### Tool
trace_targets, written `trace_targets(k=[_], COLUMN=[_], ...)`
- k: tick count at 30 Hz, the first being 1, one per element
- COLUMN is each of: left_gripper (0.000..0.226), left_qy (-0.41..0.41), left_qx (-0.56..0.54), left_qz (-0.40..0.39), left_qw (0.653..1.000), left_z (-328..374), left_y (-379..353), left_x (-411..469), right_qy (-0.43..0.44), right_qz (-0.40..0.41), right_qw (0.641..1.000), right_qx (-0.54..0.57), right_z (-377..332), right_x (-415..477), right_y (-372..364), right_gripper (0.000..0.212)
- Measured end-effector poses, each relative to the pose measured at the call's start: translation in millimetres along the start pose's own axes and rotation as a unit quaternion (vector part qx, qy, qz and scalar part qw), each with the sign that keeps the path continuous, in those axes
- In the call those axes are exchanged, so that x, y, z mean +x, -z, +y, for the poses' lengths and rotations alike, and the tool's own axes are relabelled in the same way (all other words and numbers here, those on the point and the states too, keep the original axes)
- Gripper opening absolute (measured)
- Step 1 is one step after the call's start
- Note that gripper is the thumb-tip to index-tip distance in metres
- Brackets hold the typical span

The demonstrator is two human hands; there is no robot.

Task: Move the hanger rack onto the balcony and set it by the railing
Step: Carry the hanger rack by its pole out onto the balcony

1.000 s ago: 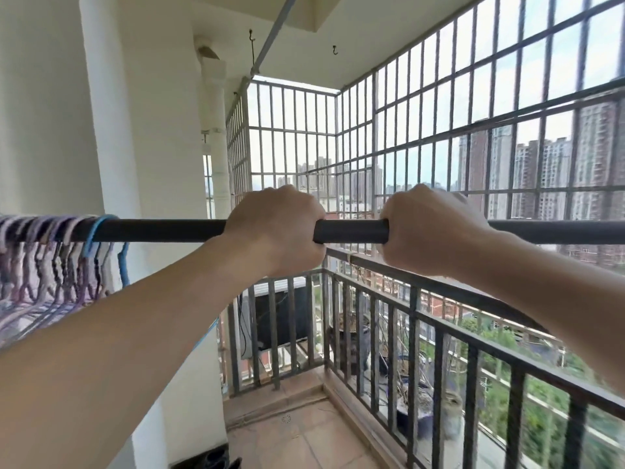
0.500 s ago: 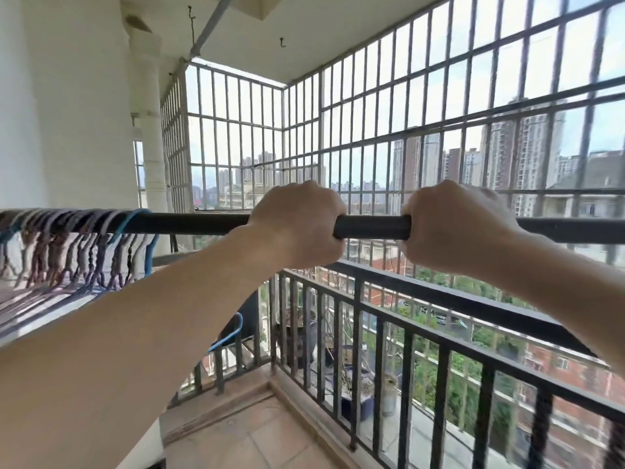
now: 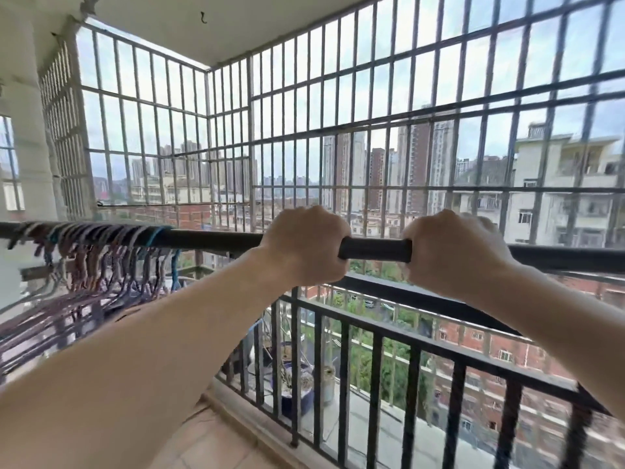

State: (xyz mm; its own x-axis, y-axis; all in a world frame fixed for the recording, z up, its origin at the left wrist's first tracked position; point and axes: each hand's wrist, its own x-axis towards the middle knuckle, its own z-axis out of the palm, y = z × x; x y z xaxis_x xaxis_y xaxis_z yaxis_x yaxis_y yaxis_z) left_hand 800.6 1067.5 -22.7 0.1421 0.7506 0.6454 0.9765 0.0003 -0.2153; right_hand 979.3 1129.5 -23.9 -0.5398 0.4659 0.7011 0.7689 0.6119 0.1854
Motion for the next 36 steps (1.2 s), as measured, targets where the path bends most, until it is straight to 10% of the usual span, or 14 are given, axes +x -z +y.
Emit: trace_targets(k=[36], left_gripper=[0.031], left_qy=[-0.007], left_qx=[0.024], left_qz=[0.142], left_qw=[0.99], left_z=[-92.9], left_y=[-110.3], left_x=[56.6], right_qy=[0.01], right_qz=[0.024], right_qw=[0.995], right_qx=[-0.094], right_z=[5.1], right_x=[82.9], right_y=[-96.7], right_gripper=[0.038])
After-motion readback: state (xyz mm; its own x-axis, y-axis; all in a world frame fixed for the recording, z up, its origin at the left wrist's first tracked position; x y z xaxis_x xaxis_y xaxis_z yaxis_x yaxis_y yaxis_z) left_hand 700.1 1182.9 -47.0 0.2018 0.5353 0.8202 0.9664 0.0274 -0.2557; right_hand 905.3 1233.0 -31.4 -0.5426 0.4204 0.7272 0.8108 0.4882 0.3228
